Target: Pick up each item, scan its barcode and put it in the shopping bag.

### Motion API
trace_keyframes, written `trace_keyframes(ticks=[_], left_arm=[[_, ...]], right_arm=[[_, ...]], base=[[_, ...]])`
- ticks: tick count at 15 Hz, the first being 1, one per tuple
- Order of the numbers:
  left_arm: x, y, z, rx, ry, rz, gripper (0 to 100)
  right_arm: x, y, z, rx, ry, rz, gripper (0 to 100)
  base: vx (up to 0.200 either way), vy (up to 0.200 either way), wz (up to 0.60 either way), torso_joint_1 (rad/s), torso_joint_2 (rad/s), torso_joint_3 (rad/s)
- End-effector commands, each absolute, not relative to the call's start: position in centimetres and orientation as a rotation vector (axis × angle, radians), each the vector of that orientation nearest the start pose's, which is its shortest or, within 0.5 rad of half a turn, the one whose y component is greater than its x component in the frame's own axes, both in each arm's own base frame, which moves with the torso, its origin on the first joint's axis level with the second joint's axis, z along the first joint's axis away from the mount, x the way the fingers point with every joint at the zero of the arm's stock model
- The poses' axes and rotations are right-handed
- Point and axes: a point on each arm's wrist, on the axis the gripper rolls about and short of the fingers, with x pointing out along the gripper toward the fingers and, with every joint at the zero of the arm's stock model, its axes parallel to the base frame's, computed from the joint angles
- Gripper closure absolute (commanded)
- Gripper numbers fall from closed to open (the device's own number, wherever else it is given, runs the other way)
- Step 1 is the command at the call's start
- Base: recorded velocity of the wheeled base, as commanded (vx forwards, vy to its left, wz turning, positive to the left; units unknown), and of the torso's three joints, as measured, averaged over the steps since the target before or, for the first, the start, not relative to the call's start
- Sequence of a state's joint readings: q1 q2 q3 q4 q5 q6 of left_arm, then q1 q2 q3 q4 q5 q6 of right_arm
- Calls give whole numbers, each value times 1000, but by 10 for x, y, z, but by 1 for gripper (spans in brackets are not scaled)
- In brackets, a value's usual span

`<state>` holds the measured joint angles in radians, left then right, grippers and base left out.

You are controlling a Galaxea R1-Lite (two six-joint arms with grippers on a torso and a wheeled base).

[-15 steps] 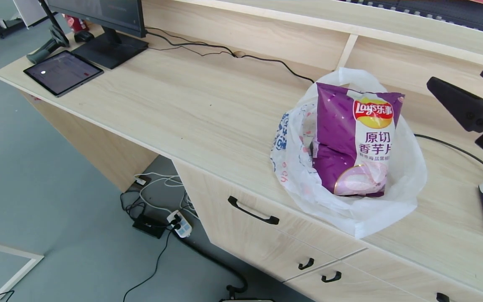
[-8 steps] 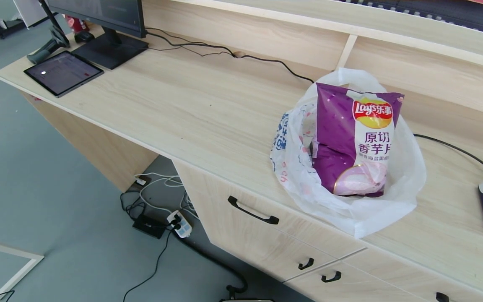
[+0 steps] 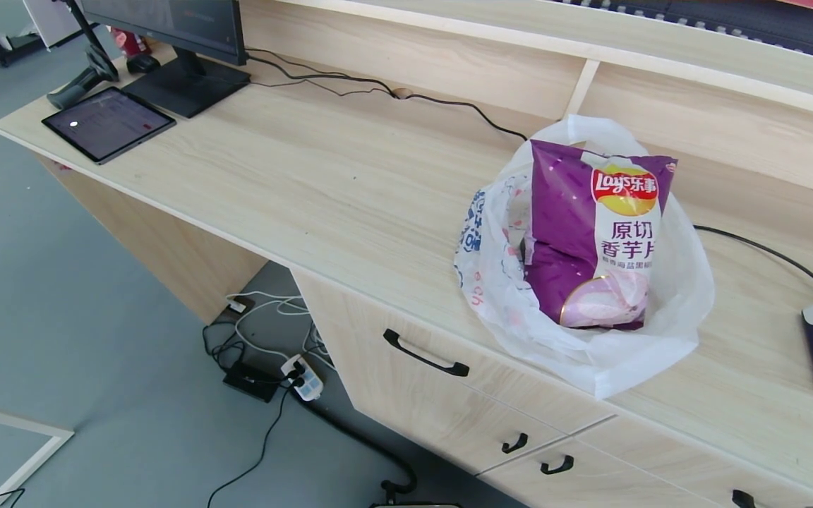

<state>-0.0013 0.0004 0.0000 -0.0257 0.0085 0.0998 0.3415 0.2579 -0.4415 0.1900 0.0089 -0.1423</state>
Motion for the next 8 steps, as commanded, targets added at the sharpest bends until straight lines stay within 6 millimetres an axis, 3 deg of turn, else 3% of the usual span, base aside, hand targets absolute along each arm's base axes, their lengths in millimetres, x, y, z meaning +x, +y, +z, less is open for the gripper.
trace_keyframes(ticks=[1,2,3,5,7,8], left_arm=[[-23,0,78,100,-26,9,0],[-23,0,78,100,-26,9,0],[-23,0,78,100,-27,9,0],[-23,0,78,100,-26,9,0],[-23,0,78,93,-27,10,0],[-23,0,78,92,-26,9,0]], right_arm=[[-31,-9,160,-144,-1,249,0],[-27,-4,161,-109,44,104,0],[-27,-1,158,-92,50,73,0],[-37,5,126,-86,7,79,0],[-31,4,126,-101,-83,71,0],[-25,4,114,-122,-107,71,0]], base=[[0,0,0,0,0,0],[0,0,0,0,0,0],[0,0,0,0,0,0],[0,0,0,0,0,0],[0,0,0,0,0,0],[0,0,0,0,0,0]])
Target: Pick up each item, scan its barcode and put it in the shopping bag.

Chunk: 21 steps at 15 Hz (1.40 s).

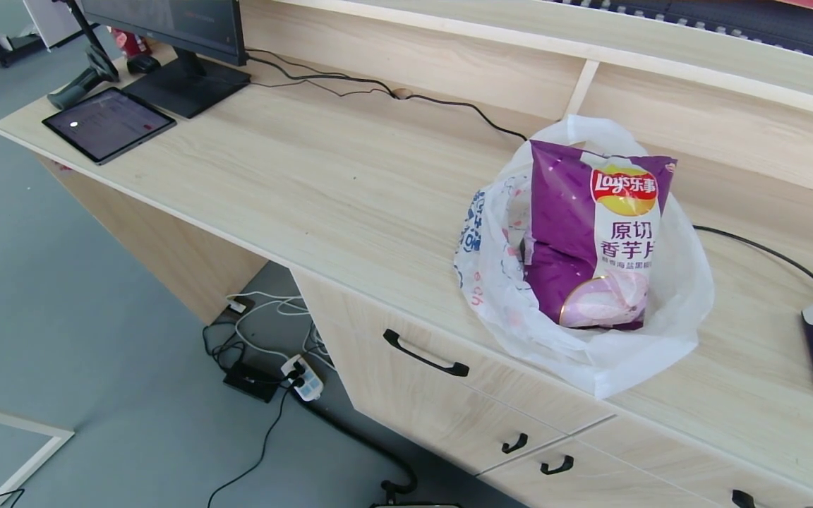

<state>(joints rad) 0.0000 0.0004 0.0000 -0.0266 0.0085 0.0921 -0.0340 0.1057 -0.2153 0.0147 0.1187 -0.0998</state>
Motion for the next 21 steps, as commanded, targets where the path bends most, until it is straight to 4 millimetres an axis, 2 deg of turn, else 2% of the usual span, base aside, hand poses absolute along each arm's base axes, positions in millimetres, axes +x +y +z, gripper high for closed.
trace_keyframes(ticks=[1,2,5,10,16,19,21], left_arm=[[-23,0,78,89,-26,9,0],[-23,0,78,86,-26,10,0],[-23,0,78,77,-24,10,0],[-23,0,78,54,-24,13,0],[-23,0,77,21,-17,12,0],[-23,0,77,21,-17,12,0],[-23,0,77,20,-17,14,0]], right_arm=[[-20,4,101,-175,-191,77,0],[-24,3,96,-199,-206,94,0],[-24,3,81,-169,-44,121,0],[-24,3,81,-10,-43,118,0],[-23,3,81,-12,-53,116,0],[-23,1,81,-34,-52,56,0],[-23,2,75,-75,2,62,0]], base=[[0,0,0,0,0,0],[0,0,0,0,0,0],[0,0,0,0,0,0],[0,0,0,0,0,0],[0,0,0,0,0,0],[0,0,0,0,0,0],[0,0,0,0,0,0]])
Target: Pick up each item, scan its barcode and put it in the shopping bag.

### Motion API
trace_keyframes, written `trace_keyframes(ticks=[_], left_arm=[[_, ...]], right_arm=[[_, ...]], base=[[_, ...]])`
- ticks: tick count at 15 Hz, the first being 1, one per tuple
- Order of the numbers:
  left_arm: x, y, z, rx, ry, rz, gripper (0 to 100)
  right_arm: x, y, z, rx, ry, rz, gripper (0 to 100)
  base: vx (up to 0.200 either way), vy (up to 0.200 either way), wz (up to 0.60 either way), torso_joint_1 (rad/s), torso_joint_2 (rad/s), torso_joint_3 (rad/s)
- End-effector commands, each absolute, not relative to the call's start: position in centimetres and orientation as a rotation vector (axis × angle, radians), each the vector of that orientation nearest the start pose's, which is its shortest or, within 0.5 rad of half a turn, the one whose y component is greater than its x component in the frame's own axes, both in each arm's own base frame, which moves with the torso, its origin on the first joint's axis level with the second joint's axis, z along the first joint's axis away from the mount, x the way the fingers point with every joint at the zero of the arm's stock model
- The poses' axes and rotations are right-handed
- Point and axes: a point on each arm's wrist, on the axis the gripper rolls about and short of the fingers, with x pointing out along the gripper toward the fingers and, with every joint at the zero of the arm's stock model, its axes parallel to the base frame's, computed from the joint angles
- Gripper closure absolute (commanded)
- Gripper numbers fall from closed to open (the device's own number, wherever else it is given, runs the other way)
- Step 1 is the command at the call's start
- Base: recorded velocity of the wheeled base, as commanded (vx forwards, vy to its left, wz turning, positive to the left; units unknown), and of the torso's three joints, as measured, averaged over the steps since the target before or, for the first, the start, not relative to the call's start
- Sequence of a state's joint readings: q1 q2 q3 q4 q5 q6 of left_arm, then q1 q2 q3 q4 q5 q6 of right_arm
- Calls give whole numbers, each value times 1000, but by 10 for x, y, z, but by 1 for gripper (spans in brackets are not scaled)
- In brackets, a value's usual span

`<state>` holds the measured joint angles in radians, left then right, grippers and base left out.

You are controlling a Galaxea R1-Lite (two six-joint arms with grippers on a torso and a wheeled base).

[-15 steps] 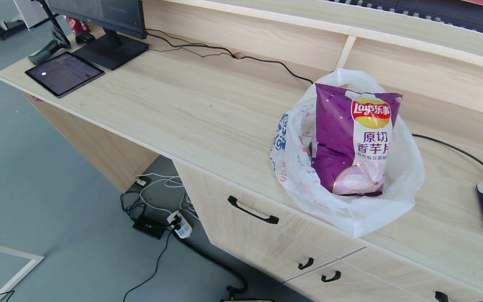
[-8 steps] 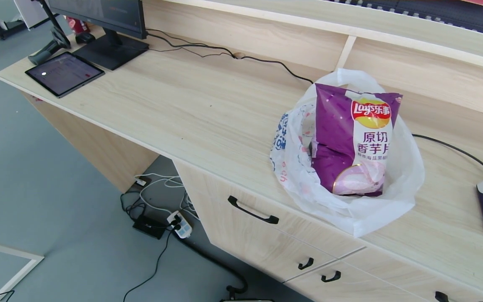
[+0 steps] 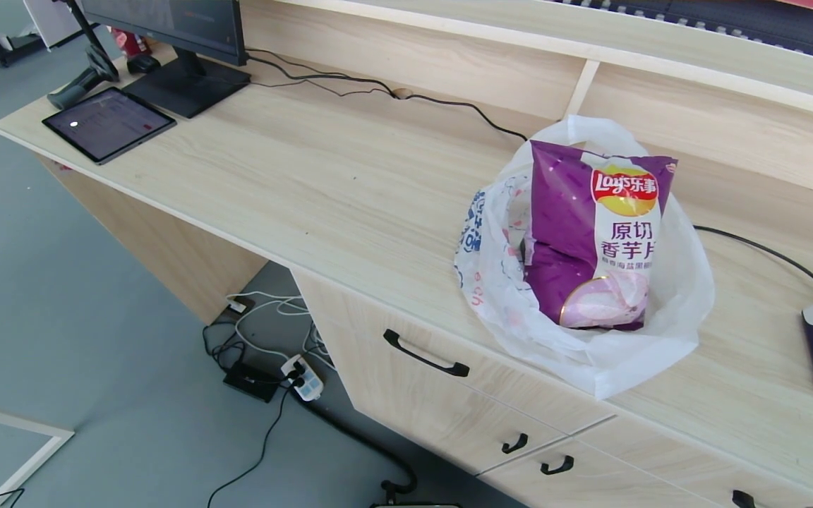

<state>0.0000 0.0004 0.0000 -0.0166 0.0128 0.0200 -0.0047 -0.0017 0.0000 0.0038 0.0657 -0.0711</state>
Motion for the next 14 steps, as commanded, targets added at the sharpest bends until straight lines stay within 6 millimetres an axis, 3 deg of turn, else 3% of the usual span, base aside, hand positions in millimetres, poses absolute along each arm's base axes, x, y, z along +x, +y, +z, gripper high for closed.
trace_keyframes(ticks=[1,14], left_arm=[[-23,0,77,20,-17,14,0],[-23,0,77,20,-17,14,0]], right_arm=[[-23,2,76,-54,-3,61,0],[-23,2,76,-34,-1,60,0]], base=[[0,0,0,0,0,0],[0,0,0,0,0,0]])
